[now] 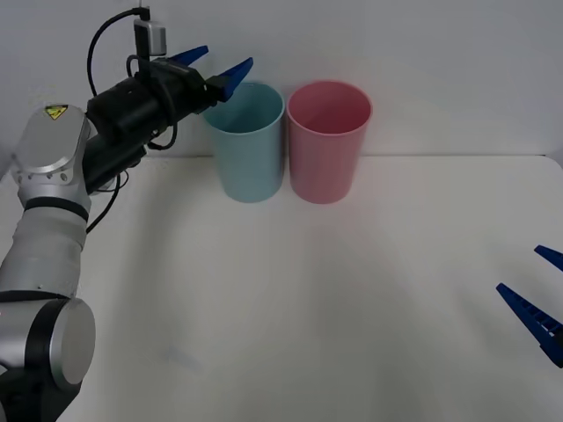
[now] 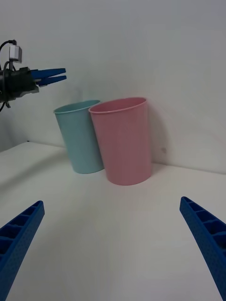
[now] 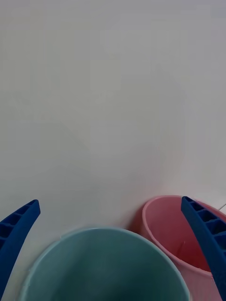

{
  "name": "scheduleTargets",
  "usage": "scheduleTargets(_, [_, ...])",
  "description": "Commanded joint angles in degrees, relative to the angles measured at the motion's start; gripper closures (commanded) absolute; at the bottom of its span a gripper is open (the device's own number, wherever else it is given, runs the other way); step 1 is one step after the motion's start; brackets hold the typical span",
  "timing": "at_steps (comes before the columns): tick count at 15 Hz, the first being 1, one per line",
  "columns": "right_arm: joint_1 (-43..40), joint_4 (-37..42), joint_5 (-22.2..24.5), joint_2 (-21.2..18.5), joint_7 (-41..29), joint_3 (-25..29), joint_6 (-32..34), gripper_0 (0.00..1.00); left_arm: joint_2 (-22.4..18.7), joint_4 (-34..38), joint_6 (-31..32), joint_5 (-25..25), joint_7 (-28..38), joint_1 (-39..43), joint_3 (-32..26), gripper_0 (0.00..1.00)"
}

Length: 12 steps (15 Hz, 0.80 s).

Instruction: Grasp the object on the table and drop it into the matching bin: aluminum can to the light blue bin, PET bottle to the pink bin.

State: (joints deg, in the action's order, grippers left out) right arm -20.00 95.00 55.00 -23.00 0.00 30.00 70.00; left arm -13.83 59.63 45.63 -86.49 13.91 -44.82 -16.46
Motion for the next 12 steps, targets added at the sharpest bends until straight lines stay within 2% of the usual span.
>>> scheduleTargets(1, [0.0, 0.0, 0.0, 0.0, 0.0, 0.0, 0.0, 0.00, -0.8, 5.8, 0.8, 2.9, 0.0, 5.7, 0.0, 0.00])
scheduleTargets(4, [0.0, 0.0, 0.0, 0.0, 0.0, 0.0, 0.0, 0.00, -1.4, 14.4, 3.0, 5.7, 0.2, 13.9, -2.1, 0.00])
scheduleTargets(7, [0.0, 0.0, 0.0, 0.0, 0.0, 0.0, 0.0, 0.00, -1.5, 19.9, 6.1, 6.9, 0.1, 20.0, -5.2, 0.00])
scheduleTargets(12, [0.0, 0.0, 0.0, 0.0, 0.0, 0.0, 0.0, 0.00, -5.9, 26.9, 7.4, 14.1, -1.3, 30.6, -6.4, 0.00])
